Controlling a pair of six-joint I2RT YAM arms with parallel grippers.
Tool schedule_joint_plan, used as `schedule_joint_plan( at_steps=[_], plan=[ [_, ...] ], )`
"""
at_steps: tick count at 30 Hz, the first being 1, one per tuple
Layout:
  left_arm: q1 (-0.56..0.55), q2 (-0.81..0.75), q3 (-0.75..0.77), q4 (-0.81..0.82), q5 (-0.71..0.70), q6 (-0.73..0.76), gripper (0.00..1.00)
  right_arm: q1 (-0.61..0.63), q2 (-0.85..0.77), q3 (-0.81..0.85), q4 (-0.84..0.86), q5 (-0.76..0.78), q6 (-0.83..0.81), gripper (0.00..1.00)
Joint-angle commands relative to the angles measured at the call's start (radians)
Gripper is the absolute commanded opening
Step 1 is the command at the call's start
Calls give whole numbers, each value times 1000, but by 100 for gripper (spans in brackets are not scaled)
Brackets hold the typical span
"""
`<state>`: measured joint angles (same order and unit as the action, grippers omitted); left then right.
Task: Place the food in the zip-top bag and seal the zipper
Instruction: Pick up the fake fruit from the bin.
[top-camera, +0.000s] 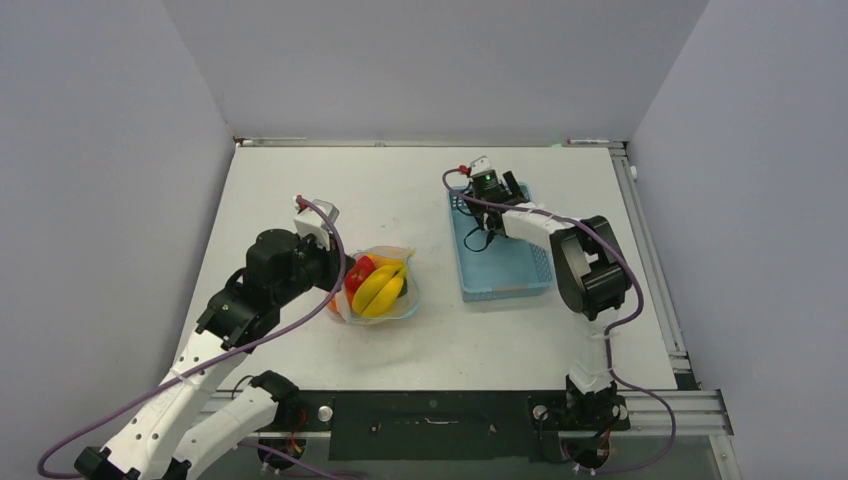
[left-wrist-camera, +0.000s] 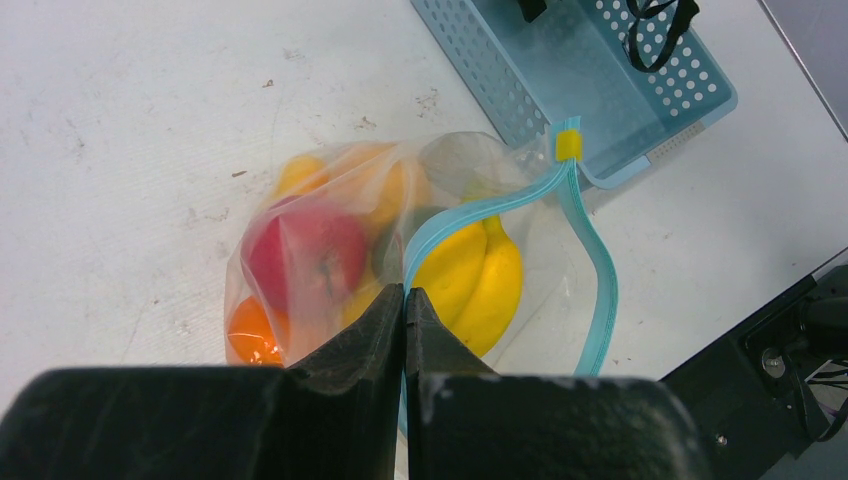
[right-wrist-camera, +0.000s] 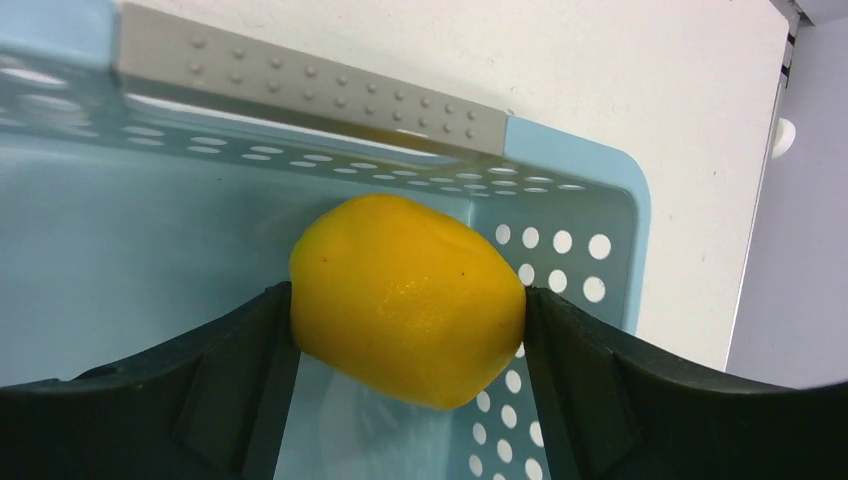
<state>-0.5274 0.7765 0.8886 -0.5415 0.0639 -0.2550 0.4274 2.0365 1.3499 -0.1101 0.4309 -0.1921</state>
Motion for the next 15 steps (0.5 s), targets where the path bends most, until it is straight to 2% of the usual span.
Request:
schedule_joint_plan(
  at_steps=[1,8,15],
  plan=[
    [4,-4,14,36,-3,-4,0,43,-153,-28,4,32,40,56],
    [4,-3,16,36,2,-4,0,117,-269,-65,-38,76,42,56],
    [6,-4,18,34,-3,-6,0,170,-438,-111,-70,-66,106,56]
  ],
)
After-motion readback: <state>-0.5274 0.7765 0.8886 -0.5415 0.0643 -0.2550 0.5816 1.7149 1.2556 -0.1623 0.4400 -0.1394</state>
